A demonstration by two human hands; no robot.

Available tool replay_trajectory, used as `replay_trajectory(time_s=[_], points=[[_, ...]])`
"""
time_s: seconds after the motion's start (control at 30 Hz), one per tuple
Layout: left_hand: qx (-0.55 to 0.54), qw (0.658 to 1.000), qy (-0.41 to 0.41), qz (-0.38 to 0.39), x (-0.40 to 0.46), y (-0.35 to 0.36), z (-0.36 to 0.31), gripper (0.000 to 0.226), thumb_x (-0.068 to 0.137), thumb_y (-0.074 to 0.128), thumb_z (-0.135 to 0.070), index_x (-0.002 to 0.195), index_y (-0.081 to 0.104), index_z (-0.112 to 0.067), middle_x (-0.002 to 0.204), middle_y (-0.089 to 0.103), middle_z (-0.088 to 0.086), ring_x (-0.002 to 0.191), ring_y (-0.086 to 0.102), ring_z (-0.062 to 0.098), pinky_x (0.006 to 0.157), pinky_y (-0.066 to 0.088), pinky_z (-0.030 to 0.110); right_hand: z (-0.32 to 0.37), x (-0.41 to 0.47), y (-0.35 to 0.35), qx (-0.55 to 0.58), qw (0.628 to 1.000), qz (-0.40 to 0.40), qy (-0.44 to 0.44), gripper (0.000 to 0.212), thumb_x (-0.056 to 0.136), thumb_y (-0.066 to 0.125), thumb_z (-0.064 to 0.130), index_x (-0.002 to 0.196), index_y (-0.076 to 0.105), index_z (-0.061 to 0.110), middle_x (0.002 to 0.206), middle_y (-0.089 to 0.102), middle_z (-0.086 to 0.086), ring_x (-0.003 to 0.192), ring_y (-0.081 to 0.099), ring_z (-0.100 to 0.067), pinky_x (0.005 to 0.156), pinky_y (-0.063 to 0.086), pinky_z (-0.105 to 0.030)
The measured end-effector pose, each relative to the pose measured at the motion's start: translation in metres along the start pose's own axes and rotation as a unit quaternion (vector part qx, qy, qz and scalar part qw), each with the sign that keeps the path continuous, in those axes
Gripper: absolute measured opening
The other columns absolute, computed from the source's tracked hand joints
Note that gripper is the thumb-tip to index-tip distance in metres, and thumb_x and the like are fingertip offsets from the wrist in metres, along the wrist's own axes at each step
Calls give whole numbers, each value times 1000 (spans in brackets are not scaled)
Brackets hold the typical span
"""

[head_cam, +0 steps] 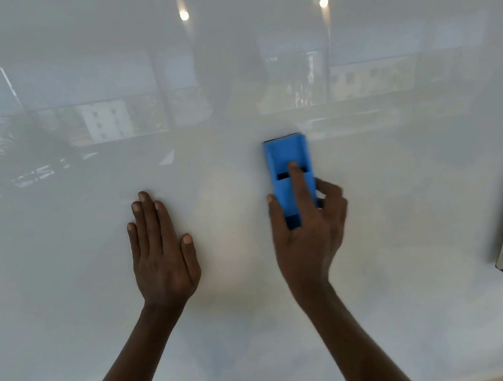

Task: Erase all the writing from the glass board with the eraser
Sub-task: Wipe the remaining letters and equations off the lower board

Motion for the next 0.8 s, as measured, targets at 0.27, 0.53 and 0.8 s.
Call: replay_trajectory(time_s=[0.27,0.53,0.8], points=[[-3,1000,6,8,0,-1,2,66,105,33,-24,162,11,1,170,8,19,161,7,31,130,12,46,36,-56,39,-26,979,144,-141,52,92,63,38,141,46,34,122,60,-8,91,52,-19,76,50,-34],[3,1000,-4,19,1,-3,0,67,104,34,-22,161,12,4,168,11,23,161,6,30,130,11,46,23,-27,28,-88,946,141,-279,45,93,57,29,138,52,33,122,62,-8,85,52,-23,77,47,-38],[24,999,-11,38,7,-6,-6,68,103,34,-23,160,12,6,169,10,25,161,6,34,130,9,46,8,52,-2,-100,960,84,-248,51,88,63,30,138,54,33,122,60,-7,87,50,-28,75,41,-37]])
Point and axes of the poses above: each hand's wrist, its own x-axis towards the middle knuckle, its own y-axis out of the palm, z = x × y, the point moved 3 cm from there along x, towards the middle knuckle
